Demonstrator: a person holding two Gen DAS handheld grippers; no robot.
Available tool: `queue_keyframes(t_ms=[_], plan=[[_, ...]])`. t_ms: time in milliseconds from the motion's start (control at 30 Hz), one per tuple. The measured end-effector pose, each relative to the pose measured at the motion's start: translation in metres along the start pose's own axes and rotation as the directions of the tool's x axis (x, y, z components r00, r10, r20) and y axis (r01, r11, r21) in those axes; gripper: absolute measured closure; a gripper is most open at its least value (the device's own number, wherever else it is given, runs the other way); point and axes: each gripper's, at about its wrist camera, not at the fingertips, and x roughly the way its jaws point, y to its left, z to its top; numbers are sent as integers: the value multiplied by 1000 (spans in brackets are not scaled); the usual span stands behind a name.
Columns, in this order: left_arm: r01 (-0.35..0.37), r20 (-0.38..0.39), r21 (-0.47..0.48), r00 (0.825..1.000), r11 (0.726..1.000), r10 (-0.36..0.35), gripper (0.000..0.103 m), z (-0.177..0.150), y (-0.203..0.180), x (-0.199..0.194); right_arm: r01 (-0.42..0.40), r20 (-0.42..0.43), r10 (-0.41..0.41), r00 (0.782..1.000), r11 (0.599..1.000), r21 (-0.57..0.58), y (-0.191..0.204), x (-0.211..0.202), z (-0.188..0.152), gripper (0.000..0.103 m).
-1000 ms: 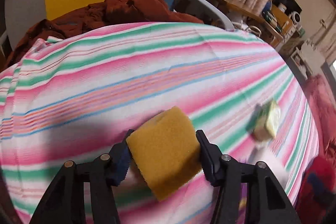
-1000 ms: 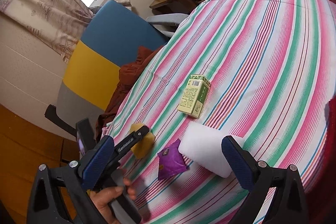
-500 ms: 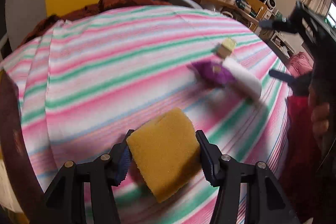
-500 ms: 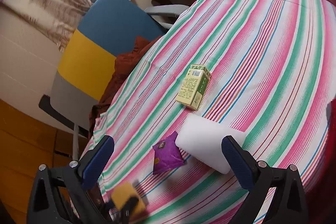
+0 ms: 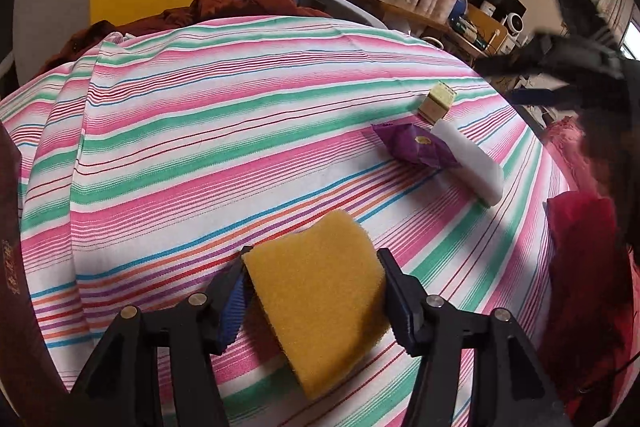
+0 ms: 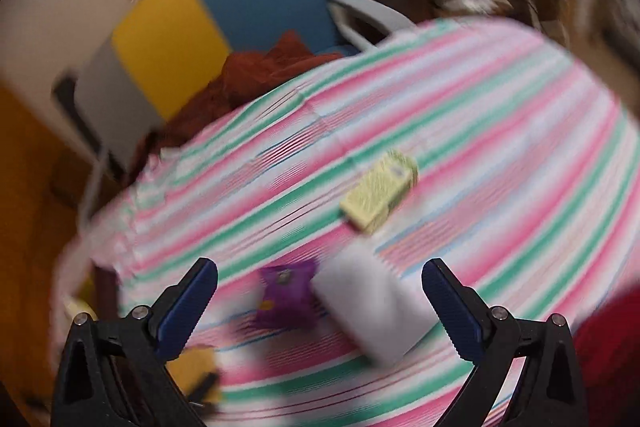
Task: Organize objects
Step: 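Grasp the small green-and-yellow box with the right gripper, then carry the yellow sponge into the tray while the right gripper carries the small box there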
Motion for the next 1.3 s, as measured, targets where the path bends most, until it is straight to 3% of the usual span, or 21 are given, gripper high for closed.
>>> queue_keyframes(t_ms=[67,200,533,567,600,633,867,967,1100,1300], plan=[[8,9,-7,1000,1000,-8,41,-1,1,-1,41,-66,-50,997,990,-134,0,18,11,0],[14,34,4,999,1000,-14,40,-5,1,-2,84,-132,-122,984,962,-261,-6,49,24,0],[24,46,9,999,1000,-25,39,-5,1,1,106,-205,-188,961,930,-353,-16,100,42,1],[25,48,10,999,1000,-25,39,-5,1,1,109,-202,-187,961,932,-344,-18,101,42,9],[23,50,12,998,1000,-24,39,-5,1,2,90,-210,-166,963,940,-330,-19,101,42,24],[21,51,15,998,1000,-21,39,-6,2,1,89,-215,-164,963,943,-322,-18,103,41,26],[0,42,38,999,999,-2,42,-5,-2,-1,76,-100,-101,990,971,-227,-22,57,31,26],[25,25,-8,999,1000,-25,44,-3,0,-9,38,-32,-45,998,983,-181,-18,25,31,26],[26,71,4,997,1000,-26,44,-4,-4,-40,-8,52,16,999,987,-159,5,-13,28,26],[15,122,-31,993,999,-11,44,-14,7,-91,-135,87,150,985,978,-159,48,-47,10,26]])
